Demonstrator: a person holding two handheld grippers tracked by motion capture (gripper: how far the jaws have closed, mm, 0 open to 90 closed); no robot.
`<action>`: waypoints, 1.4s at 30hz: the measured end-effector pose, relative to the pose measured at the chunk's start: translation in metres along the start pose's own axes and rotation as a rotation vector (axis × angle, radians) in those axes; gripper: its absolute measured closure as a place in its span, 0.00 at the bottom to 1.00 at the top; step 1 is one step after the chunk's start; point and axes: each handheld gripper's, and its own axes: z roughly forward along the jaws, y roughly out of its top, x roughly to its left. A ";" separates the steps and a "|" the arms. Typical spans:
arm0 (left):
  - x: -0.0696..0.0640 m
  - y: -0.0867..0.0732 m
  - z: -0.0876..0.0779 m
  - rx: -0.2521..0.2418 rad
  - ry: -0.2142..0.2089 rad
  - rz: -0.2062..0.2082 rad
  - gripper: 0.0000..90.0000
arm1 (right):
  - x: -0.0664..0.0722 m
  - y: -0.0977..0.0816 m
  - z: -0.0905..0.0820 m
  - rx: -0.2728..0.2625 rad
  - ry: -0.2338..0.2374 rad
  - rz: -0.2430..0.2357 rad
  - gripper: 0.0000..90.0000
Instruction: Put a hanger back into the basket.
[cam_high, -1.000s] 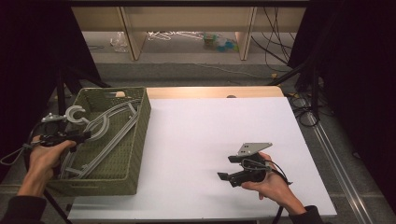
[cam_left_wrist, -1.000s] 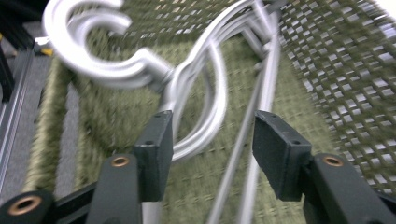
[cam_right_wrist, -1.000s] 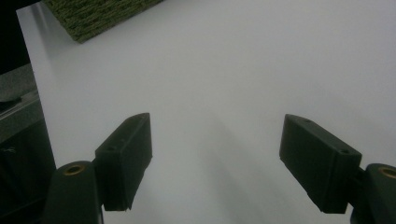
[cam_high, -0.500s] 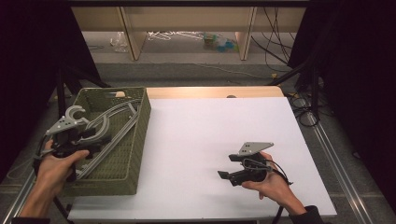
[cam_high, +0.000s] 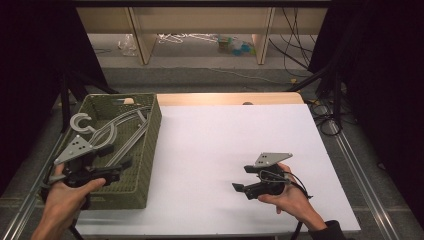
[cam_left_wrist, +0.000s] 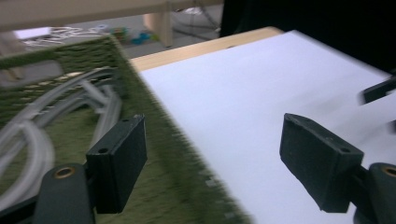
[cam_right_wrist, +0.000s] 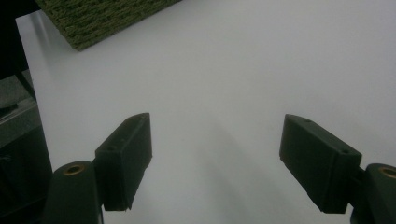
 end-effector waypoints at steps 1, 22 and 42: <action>-0.004 -0.001 0.001 -0.002 -0.017 -0.005 0.26 | 0.000 0.000 0.000 -0.001 0.003 0.001 0.29; -0.063 -0.032 0.040 -0.005 -0.151 0.081 0.19 | 0.001 -0.002 -0.002 -0.031 -0.001 0.003 0.28; -0.089 -0.072 0.058 0.011 -0.214 0.136 0.18 | 0.010 -0.015 -0.013 -0.067 -0.030 0.004 0.23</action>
